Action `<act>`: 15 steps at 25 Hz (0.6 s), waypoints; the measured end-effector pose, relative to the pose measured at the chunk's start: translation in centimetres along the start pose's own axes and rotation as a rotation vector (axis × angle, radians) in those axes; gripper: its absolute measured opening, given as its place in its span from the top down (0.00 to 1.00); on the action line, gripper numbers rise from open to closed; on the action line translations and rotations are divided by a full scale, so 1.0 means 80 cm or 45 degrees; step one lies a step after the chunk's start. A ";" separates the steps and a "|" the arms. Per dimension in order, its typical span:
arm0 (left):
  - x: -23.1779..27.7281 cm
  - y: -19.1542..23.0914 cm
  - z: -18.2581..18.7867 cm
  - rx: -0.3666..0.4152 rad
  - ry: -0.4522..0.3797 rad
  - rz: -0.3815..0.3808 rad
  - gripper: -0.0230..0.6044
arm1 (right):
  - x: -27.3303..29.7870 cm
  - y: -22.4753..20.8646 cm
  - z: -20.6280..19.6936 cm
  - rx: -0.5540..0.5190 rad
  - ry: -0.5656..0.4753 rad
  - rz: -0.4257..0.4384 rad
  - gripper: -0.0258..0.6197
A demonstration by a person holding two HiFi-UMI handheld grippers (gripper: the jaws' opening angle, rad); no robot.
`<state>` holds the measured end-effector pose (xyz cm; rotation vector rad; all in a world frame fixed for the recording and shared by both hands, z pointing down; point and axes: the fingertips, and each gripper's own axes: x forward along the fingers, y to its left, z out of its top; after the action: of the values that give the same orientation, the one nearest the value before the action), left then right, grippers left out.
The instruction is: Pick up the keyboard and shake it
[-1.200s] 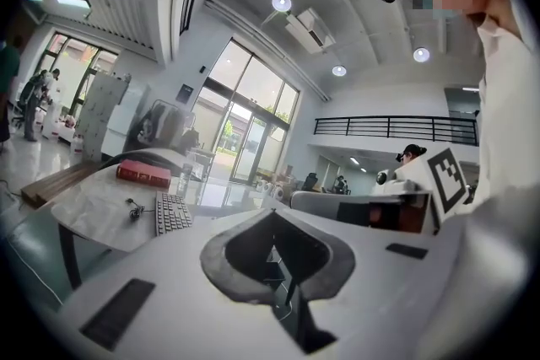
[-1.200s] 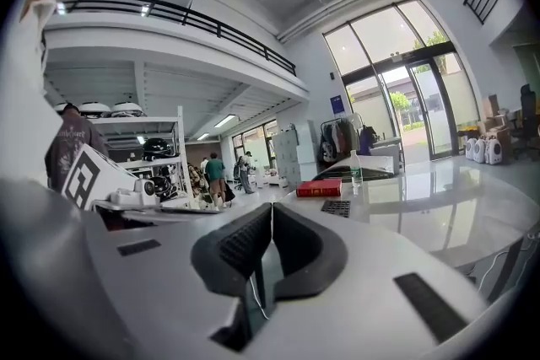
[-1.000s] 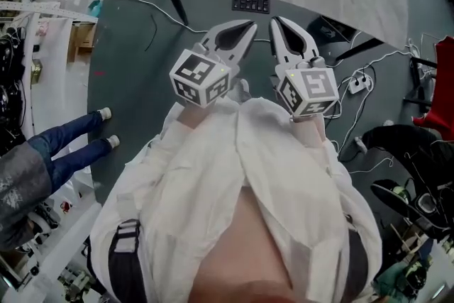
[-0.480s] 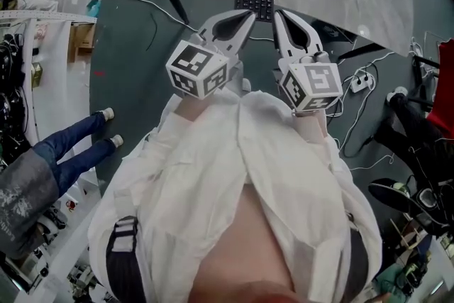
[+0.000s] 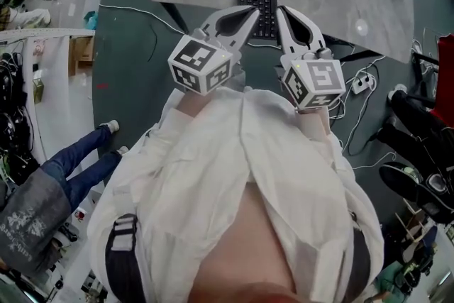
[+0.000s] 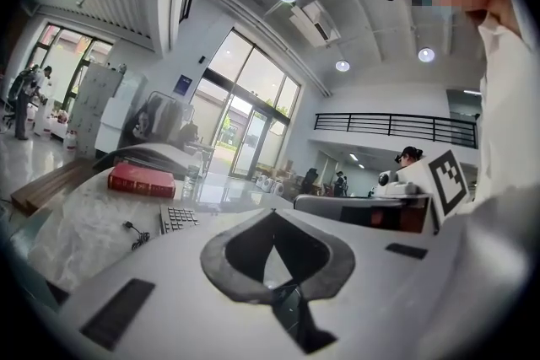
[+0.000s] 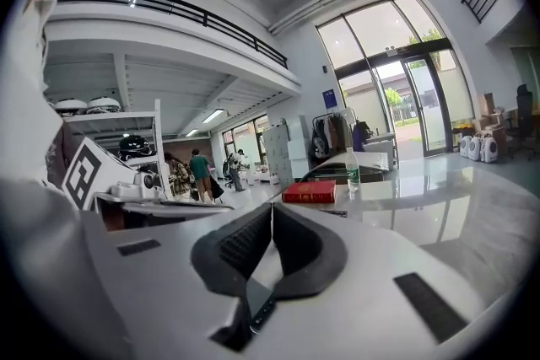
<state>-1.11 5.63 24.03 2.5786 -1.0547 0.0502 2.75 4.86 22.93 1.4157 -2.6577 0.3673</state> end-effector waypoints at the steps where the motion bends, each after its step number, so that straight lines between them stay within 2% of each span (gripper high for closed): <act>1: 0.005 0.005 0.002 0.002 0.004 -0.007 0.94 | 0.006 -0.003 0.001 0.001 -0.001 -0.008 0.91; 10: 0.032 0.039 0.009 0.022 0.034 -0.078 0.94 | 0.043 -0.024 0.006 0.023 -0.021 -0.077 0.91; 15: 0.033 0.052 0.014 0.023 0.031 -0.079 0.94 | 0.054 -0.022 0.008 0.018 -0.020 -0.082 0.91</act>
<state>-2.17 0.76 24.64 2.6184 -0.9694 0.0757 1.83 0.27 23.46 1.5097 -2.6195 0.3707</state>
